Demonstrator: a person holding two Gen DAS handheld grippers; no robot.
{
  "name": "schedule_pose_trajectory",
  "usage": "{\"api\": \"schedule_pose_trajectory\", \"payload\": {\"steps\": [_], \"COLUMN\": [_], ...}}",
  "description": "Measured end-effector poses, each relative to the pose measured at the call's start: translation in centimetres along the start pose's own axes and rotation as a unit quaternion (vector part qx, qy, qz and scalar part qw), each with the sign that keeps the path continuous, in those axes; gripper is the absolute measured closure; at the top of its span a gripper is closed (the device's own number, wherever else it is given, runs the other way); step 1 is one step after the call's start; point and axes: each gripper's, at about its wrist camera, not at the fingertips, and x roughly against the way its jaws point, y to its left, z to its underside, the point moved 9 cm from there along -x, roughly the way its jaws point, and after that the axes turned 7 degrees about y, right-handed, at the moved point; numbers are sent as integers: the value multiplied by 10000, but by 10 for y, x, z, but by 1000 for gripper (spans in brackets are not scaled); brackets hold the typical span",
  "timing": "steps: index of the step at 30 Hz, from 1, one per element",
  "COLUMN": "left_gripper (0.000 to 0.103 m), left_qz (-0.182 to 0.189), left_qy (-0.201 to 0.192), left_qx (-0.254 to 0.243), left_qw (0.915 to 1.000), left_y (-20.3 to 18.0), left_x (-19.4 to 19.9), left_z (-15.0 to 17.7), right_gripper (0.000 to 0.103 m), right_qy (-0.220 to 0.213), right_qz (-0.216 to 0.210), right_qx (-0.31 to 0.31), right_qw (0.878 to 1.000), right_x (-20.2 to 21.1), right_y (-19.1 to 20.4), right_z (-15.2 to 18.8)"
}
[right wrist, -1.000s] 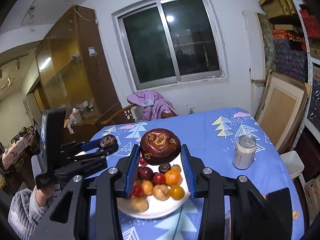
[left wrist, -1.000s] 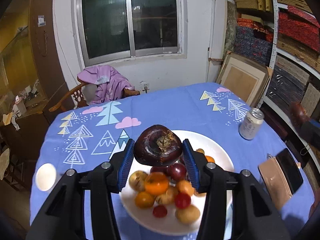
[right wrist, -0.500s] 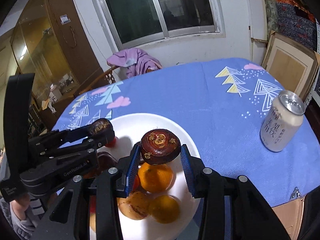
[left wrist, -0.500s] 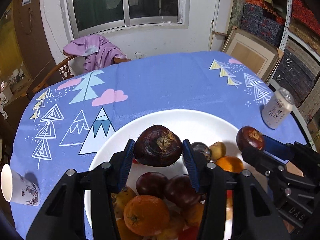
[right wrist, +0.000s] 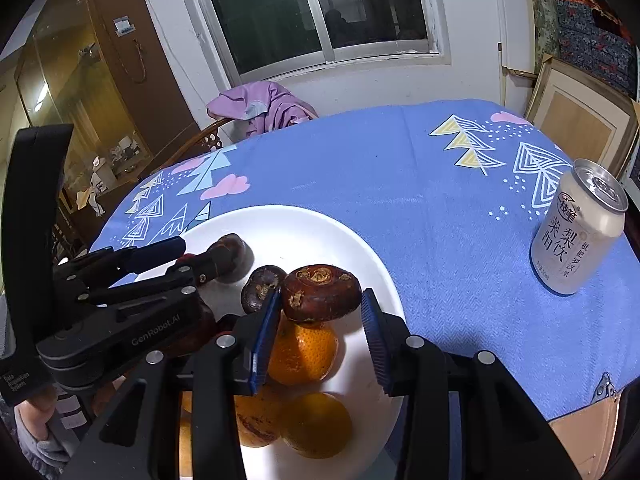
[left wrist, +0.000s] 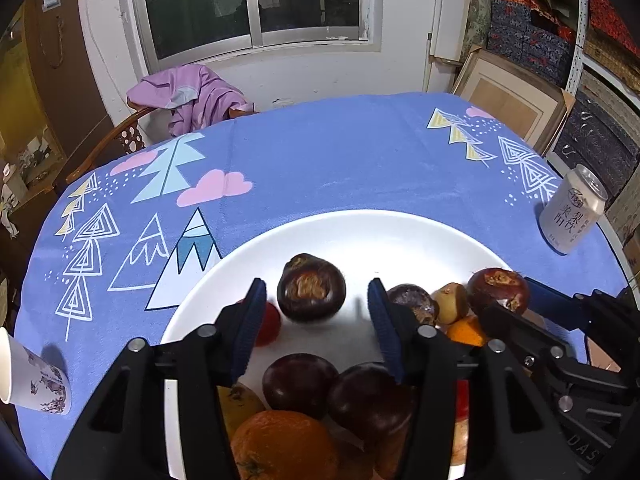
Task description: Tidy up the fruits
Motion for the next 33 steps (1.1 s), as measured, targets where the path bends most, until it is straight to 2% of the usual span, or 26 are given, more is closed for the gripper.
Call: {"api": "schedule_pose_trajectory", "payload": {"steps": [2, 11, 14, 16, 19, 20, 21, 22, 24, 26, 29, 33], "left_gripper": [39, 38, 35, 28, 27, 27, 22, 11, 5, 5, 4, 4], "left_qz": [-68, -150, -242, -320, -421, -440, -468, -470, -439, -347, -468, -243], "left_qy": [-68, -225, -324, -430, -583, -622, -685, -772, -995, -1033, -1180, -1101], "left_qx": [-39, -78, -57, -39, -39, -41, -20, 18, 82, 72, 278, 392], "left_qw": [9999, 9996, 9992, 9986, 9974, 9971, 9965, 9959, 9940, 9940, 9915, 9928], "left_y": [-1, -2, 1, 5, 10, 12, 14, 17, 21, 22, 28, 25], "left_x": [1, 10, 20, 31, 57, 66, 79, 93, 118, 139, 163, 175], "left_z": [0, -3, -4, -2, 5, 9, 15, 23, 40, 61, 91, 134], "right_gripper": [60, 59, 51, 50, 49, 45, 40, 32, 24, 13, 5, 3], "right_qy": [4, -101, -242, -375, -602, -677, -777, -869, -985, -1123, -1206, -1250], "right_qz": [52, 0, -42, -31, -10, -39, -79, -118, -165, -133, -28, 215], "right_qx": [51, -11, -86, -99, -92, -94, -96, -82, 52, 283, 526, 500], "right_qw": [10000, 9999, 9997, 9992, 9981, 9977, 9969, 9961, 9950, 9932, 9913, 9907], "right_x": [-2, 3, 14, 25, 51, 60, 72, 82, 101, 122, 141, 161], "right_y": [-1, -3, -4, -4, 0, 3, 7, 11, 22, 34, 44, 40], "right_z": [-1, -5, -9, -12, -15, -15, -13, -10, -1, 19, 49, 98]}}
